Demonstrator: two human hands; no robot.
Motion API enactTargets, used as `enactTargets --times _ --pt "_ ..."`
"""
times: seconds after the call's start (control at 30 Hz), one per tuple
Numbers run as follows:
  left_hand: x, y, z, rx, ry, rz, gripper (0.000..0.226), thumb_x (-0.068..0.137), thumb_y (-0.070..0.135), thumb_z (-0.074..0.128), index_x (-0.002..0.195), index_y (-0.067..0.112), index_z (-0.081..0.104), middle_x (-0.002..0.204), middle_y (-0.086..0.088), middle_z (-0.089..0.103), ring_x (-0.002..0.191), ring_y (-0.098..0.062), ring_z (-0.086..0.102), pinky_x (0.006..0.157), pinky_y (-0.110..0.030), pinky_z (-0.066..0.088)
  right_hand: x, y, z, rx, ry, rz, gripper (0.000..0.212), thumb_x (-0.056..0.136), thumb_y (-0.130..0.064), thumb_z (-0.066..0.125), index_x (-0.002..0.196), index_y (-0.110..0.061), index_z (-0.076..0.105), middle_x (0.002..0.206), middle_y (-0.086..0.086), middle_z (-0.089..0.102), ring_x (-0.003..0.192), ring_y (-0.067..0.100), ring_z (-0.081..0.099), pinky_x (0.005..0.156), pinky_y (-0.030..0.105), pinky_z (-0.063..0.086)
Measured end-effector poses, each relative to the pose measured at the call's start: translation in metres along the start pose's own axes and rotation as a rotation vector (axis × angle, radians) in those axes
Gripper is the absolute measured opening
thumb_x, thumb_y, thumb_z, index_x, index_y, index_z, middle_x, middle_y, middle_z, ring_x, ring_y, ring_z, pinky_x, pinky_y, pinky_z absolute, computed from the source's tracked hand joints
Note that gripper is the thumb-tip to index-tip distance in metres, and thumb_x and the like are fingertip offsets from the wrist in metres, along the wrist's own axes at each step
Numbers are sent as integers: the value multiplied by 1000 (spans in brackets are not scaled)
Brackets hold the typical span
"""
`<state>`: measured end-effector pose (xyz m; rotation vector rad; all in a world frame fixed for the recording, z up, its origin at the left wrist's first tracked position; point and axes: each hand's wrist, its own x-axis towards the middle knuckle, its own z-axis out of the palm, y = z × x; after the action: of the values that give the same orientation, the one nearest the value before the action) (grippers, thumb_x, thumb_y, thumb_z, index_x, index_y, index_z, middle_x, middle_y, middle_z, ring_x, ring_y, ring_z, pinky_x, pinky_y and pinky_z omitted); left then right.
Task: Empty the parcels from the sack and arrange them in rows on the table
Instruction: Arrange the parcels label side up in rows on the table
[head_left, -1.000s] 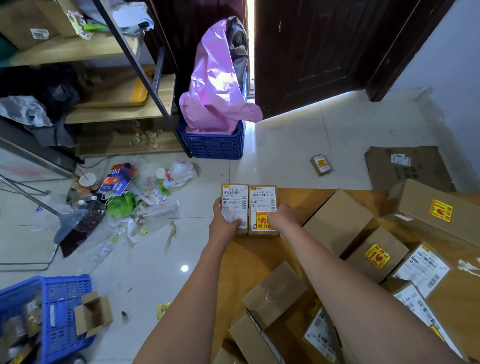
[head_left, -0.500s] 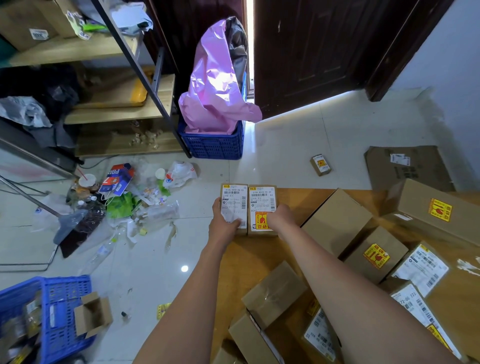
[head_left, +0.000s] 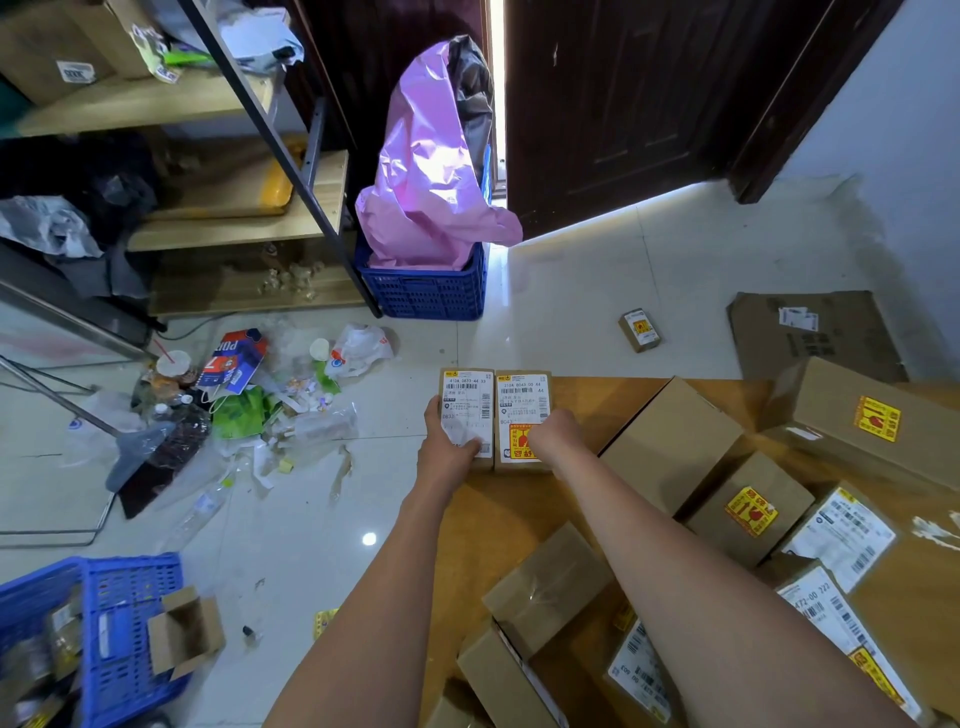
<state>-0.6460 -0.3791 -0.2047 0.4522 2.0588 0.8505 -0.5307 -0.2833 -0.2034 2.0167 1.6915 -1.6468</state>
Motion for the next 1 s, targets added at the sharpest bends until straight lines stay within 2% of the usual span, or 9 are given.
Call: enactTargets --times 0.07,0.17,0.23,0.33,0.4,0.53,0.7,0.83,1.0 --pt "1 0 -1 9 -5 -7 82 90 8 64 150 31 14 148 -5 45 126 -29 53 91 -35 48 -2 -1 -2 -15 -3 -7 31 96 -2 48 124 -9 59 129 9 63 110 25 64 60 21 46" --pt "3 1 -1 37 -5 -15 81 90 9 65 149 31 15 147 -3 47 124 -29 54 87 -31 46 -4 -1 -6 -44 -13 -4 31 97 -4 47 125 -9 59 130 9 63 109 25 63 59 21 45" --pt "5 1 -2 64 -1 -18 81 89 12 66 149 31 16 147 -3 48 124 -30 54 93 -36 48 -4 -2 -8 -31 -19 -1 34 97 -6 46 127 -10 60 131 9 63 110 25 63 62 22 46" --pt "3 1 -3 100 49 -24 88 87 20 69 152 33 11 146 -9 47 126 -33 52 102 -48 48 -7 -3 -13 -20 -7 5 32 99 -9 46 129 -9 58 133 9 61 111 25 62 59 21 44" --pt "2 -1 -3 144 99 -26 88 85 26 70 152 33 13 144 -14 47 128 -36 49 103 -54 45 -10 -4 -18 -27 21 8 30 100 -13 46 128 -7 56 133 10 61 111 26 61 64 23 44" --pt "-4 9 -1 226 171 34 75 87 31 65 150 27 25 141 -11 50 131 -34 44 106 -50 41 -19 -5 -29 -54 50 14 32 98 -19 51 128 -6 50 129 11 61 108 27 61 75 32 50" --pt "-23 38 8 264 154 84 65 91 30 61 149 22 32 144 -14 44 135 -34 35 109 -46 35 -37 -13 -56 -87 68 -40 38 97 -26 56 127 -4 53 123 12 61 104 27 60 70 29 44" --pt "-46 56 26 269 106 155 64 90 30 63 147 25 35 141 -14 46 130 -33 42 106 -47 41 -52 -12 -84 -136 103 -74 33 93 -14 51 123 0 56 102 9 56 88 24 54 50 24 34" --pt "-82 64 46 281 13 193 59 91 30 62 144 27 38 138 -14 45 125 -35 45 99 -51 46 -72 3 -111 -159 140 -95 13 90 -10 50 103 -9 51 99 10 54 87 26 53 57 25 38"
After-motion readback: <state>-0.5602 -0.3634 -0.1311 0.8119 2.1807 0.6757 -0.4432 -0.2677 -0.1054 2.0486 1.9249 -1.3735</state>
